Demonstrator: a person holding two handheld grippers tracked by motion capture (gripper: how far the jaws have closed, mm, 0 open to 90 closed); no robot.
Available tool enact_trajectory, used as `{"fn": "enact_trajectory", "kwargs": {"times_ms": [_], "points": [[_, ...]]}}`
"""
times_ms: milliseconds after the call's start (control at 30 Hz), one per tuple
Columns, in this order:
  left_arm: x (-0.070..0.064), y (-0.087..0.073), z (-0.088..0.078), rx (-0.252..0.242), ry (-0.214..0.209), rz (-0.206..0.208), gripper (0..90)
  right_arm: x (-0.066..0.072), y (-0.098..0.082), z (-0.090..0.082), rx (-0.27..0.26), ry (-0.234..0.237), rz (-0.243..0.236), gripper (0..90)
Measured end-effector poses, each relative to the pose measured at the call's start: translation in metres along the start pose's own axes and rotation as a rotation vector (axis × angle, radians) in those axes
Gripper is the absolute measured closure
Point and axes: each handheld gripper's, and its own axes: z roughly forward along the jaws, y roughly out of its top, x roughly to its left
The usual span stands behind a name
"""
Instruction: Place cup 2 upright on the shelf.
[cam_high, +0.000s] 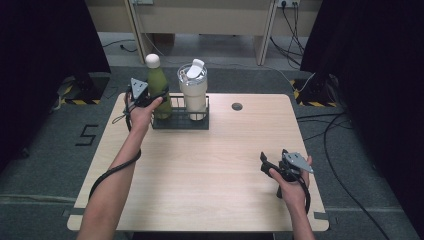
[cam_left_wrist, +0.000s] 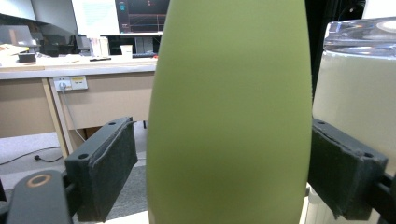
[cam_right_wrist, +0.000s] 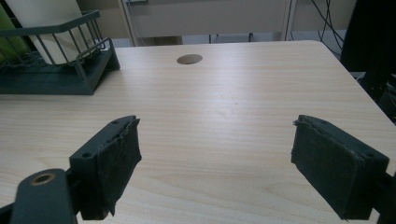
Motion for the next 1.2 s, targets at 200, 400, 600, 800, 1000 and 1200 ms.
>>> {"fn": "enact_trajectory", "kwargs": {"times_ms": [200, 400, 600, 800, 1000, 1200], "points": [[0.0, 0.0, -0.002, 0.002, 0.0, 0.007, 13.9, 0.001, 0.0, 0.0, 0.001, 0.001, -0.002, 15.4], [0.0, 0.002, -0.005, -0.001, 0.002, 0.014, 13.9, 0.0, 0.0, 0.0, 0.002, 0.0, -0.005, 15.4], [0.0, 0.003, -0.008, -0.004, 0.003, 0.018, 13.9, 0.001, 0.0, 0.0, 0.001, 0.0, -0.007, 15.4], [0.0, 0.005, -0.01, -0.009, 0.004, 0.025, 13.6, 0.001, 0.001, -0.001, 0.0, 0.003, -0.015, 15.4], [0.002, 0.006, -0.013, -0.017, -0.001, 0.026, 11.8, 0.001, 0.001, 0.0, 0.001, 0.003, -0.017, 15.4], [0.002, 0.007, -0.016, -0.023, -0.004, 0.027, 12.2, 0.002, 0.001, 0.0, 0.002, 0.001, -0.017, 15.4]]}}
